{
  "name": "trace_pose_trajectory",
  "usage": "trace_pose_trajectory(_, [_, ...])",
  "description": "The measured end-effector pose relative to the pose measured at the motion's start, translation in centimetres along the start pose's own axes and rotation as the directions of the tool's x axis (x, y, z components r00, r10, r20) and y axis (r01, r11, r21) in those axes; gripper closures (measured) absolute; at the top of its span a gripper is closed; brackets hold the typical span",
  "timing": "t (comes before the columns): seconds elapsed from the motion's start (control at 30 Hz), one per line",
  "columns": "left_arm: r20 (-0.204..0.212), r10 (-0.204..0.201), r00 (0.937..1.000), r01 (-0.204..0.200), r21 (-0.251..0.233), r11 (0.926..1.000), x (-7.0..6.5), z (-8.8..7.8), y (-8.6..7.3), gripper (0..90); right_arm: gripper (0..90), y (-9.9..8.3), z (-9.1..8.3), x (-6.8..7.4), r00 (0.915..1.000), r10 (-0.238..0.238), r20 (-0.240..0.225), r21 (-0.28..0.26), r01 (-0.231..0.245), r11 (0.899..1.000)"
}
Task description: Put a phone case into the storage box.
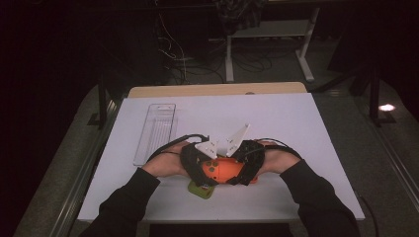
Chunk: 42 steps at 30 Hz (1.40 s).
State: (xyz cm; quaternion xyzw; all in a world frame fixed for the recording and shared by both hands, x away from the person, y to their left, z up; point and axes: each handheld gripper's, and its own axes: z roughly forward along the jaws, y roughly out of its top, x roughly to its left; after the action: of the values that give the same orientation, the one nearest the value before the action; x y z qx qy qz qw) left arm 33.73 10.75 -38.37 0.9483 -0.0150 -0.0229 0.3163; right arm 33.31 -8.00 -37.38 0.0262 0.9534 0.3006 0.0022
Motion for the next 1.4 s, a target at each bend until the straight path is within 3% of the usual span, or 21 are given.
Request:
trace_pose_trajectory(0.07, [0.014,-0.004,0.9999,0.004,-0.003,1.0000,0.0,0.0,0.0,16.8,14.4,-0.1,0.0,0.0,0.9999,0.006,-0.012,-0.011,-0.006,1.000])
trace_pose_trajectory(0.2, [-0.003,-0.009,1.0000,0.009,0.002,1.0000,0.0,-0.2,-0.1,16.8,6.6,-0.2,-0.3,-0.1,0.9994,0.027,-0.021,-0.043,-0.028,0.999])
trace_pose_trajectory(0.33, [-0.035,-0.032,0.9989,0.031,-0.018,0.9994,0.1,-0.8,-0.3,16.7,1.7,-0.7,-1.4,-0.5,0.9968,0.068,0.042,-0.079,-0.065,0.995])
trace_pose_trajectory(0.53, [-0.084,-0.061,0.9946,0.061,0.003,0.9981,0.4,-1.0,-0.7,16.6,1.0,-2.5,-3.0,-1.3,0.9827,0.164,0.087,-0.130,-0.152,0.980])
trace_pose_trajectory(0.63, [-0.109,-0.098,0.9892,0.098,-0.007,0.9952,0.4,-1.0,-0.9,16.6,1.0,-3.4,-3.6,-1.7,0.9763,0.190,0.104,-0.153,-0.173,0.973])
trace_pose_trajectory(0.73, [-0.126,-0.135,0.9828,0.135,-0.006,0.9908,0.5,-1.0,-1.2,16.5,1.0,-4.2,-4.1,-1.8,0.9640,0.239,0.117,-0.173,-0.217,0.961])
trace_pose_trajectory(0.83, [-0.137,-0.172,0.9755,0.174,0.000,0.9848,0.8,-0.9,-1.6,16.5,1.2,-5.0,-4.4,-1.9,0.9441,0.299,0.139,-0.184,-0.272,0.944])
trace_pose_trajectory(0.87, [-0.138,-0.198,0.9704,0.199,-0.005,0.9799,0.8,-0.7,-1.7,16.5,1.2,-5.2,-4.5,-2.0,0.9368,0.316,0.150,-0.191,-0.286,0.939])
trace_pose_trajectory(1.03, [-0.169,-0.257,0.9516,0.257,-0.017,0.9661,1.0,-0.6,-2.1,16.5,1.2,-6.5,-5.0,-1.9,0.8866,0.434,0.161,-0.236,-0.392,0.889])
trace_pose_trajectory(1.2, [-0.211,-0.266,0.9404,0.272,-0.002,0.9623,1.0,-0.7,-1.9,16.5,1.1,-7.6,-4.9,-1.7,0.8460,0.486,0.220,-0.264,-0.428,0.864])
trace_pose_trajectory(1.23, [-0.225,-0.263,0.9383,0.271,0.005,0.9625,1.1,-0.8,-1.8,16.5,1.0,-7.7,-4.9,-1.7,0.8345,0.505,0.220,-0.270,-0.446,0.854])
trace_pose_trajectory(1.27, [-0.232,-0.291,0.9282,0.296,-0.013,0.9551,1.0,-0.7,-1.8,16.5,0.7,-7.9,-4.9,-1.7,0.8269,0.515,0.225,-0.275,-0.453,0.848])
trace_pose_trajectory(1.3, [-0.240,-0.297,0.9244,0.302,-0.016,0.9533,1.0,-0.7,-1.8,16.5,0.4,-8.1,-4.9,-1.6,0.8163,0.531,0.229,-0.285,-0.465,0.838])
trace_pose_trajectory(1.33, [-0.251,-0.292,0.9230,0.300,-0.006,0.9540,1.1,-0.8,-1.8,16.5,0.4,-8.2,-4.9,-1.5,0.8096,0.536,0.238,-0.296,-0.466,0.834])
trace_pose_trajectory(1.37, [-0.257,-0.287,0.9226,0.299,0.008,0.9541,1.2,-0.9,-1.8,16.5,0.4,-8.3,-4.8,-1.4,0.7975,0.552,0.243,-0.305,-0.477,0.824])
trace_pose_trajectory(1.4, [-0.267,-0.302,0.9153,0.311,-0.009,0.9505,1.2,-0.8,-1.9,16.5,0.3,-8.4,-4.7,-1.3,0.7881,0.562,0.250,-0.319,-0.481,0.817])
